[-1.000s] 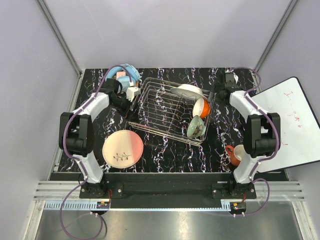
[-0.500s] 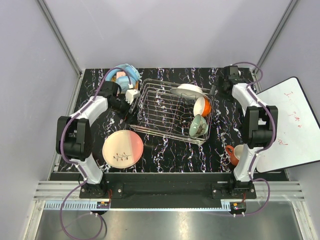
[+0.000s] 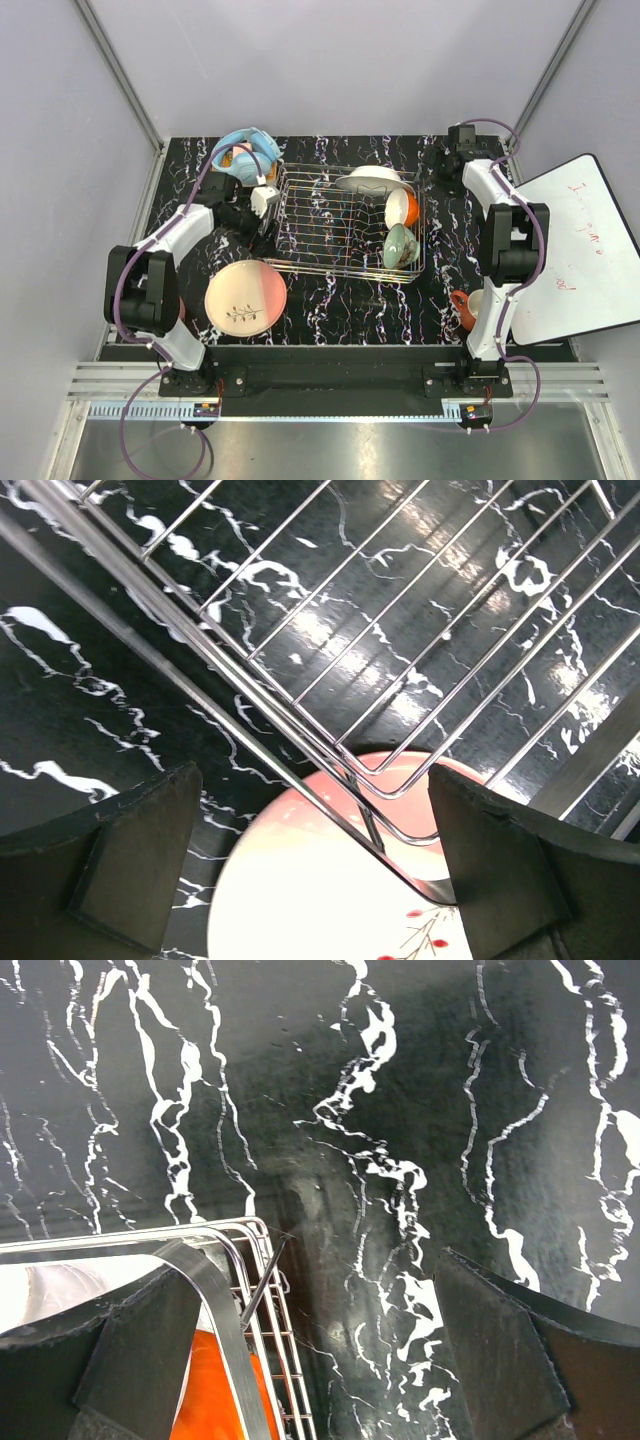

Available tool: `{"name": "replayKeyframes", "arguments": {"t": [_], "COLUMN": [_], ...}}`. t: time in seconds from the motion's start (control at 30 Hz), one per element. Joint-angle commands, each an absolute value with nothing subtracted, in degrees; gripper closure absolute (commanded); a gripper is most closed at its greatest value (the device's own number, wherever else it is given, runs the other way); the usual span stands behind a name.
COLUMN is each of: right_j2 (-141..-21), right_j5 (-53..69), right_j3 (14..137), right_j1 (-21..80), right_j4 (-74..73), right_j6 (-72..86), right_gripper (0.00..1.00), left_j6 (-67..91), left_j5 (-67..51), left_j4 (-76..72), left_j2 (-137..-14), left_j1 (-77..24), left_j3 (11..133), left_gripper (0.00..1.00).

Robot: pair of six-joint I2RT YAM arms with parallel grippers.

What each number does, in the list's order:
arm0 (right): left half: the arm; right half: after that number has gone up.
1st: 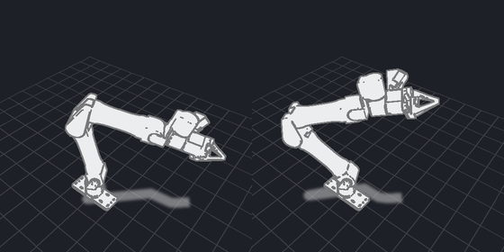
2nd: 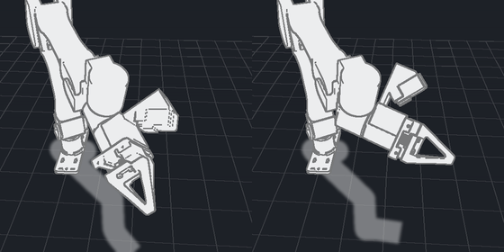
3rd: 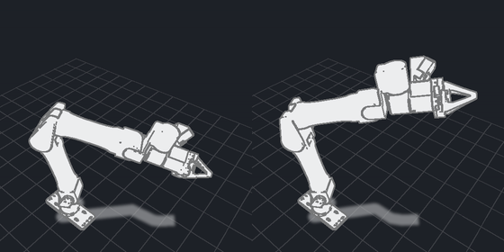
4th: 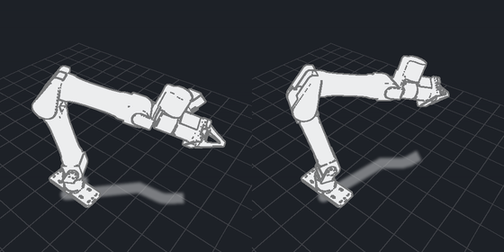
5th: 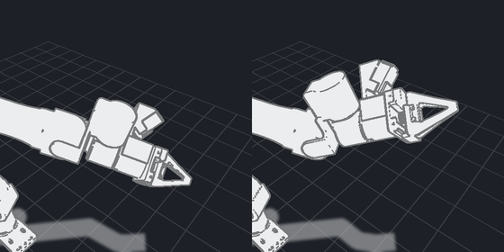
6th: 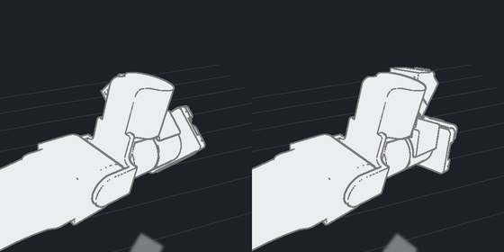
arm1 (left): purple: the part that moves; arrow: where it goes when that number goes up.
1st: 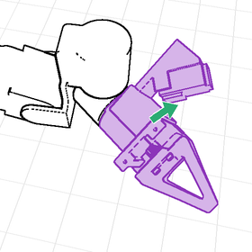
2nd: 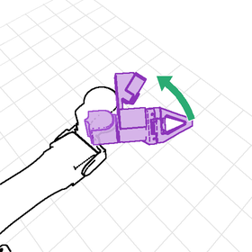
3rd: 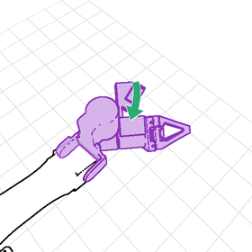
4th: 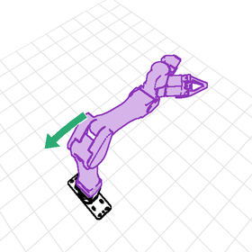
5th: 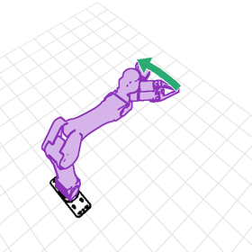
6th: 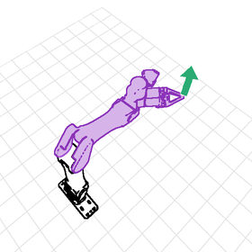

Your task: Load the mixed dishes into the dish rack

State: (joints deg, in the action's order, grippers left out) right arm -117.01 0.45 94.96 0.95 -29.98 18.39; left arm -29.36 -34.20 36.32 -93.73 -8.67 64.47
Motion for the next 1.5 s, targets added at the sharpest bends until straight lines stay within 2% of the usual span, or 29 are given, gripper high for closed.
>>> {"name": "replayKeyframes", "arguments": {"t": [0.0,0.33,0.53,0.7,0.93,1.07,1.23,1.33,1.4,1.47], "right_j2": [-118.39,-110.49,-100.3,-88.35,-70.0,-63.99,-59.86,-58.98,-58.71,-58.1], "right_j5": [-3.34,-6.32,-11.15,-16.68,-13.19,-12.39,-14.76,-15.2,-15.56,-14.51], "right_j3": [98.0,93.52,90.54,85.79,74.12,68.65,63.29,61.44,60.47,59.86], "right_j1": [-1.41,-1.41,-1.41,-0.35,14.82,23.89,35.4,41.47,44.54,45.96], "right_j4": [-27.6,-25.49,-24.0,-22.33,-22.24,-23.73,-24.52,-24.43,-24.26,-23.82], "right_j6": [19.16,19.77,22.59,22.24,17.84,18.28,17.58,17.06,16.61,16.35], "right_gripper": [0.01,0.0,0.0,0.0,0.0,0.0,0.0,0.09,0.18,0.22], "left_j6": [-32.17,-31.38,-31.03,-32.95,-42.88,-45.08,-45.18,-45.0,-45.35,-45.61], "left_j5": [-30.77,-27.43,-20.13,-21.79,-24.69,-27.15,-27.33,-27.25,-27.16,-26.63], "left_j4": [42.01,45.16,49.38,53.08,52.74,52.65,50.28,48.78,48.25,47.73], "left_j2": [-91.84,-88.6,-82.36,-78.14,-81.99,-89.28,-92.46,-94.13,-95.62,-96.94], "left_j1": [-9.4,-9.32,-8.62,-4.67,4.91,8.96,8.88,8.88,8.88,8.88], "left_j3": [61.17,68.63,75.4,74.37,60.48,60.82,61.87,61.79,61.7,61.09], "left_gripper": [0.01,0.01,0.01,0.01,0.01,0.01,0.01,0.01,0.01,0.01]}}
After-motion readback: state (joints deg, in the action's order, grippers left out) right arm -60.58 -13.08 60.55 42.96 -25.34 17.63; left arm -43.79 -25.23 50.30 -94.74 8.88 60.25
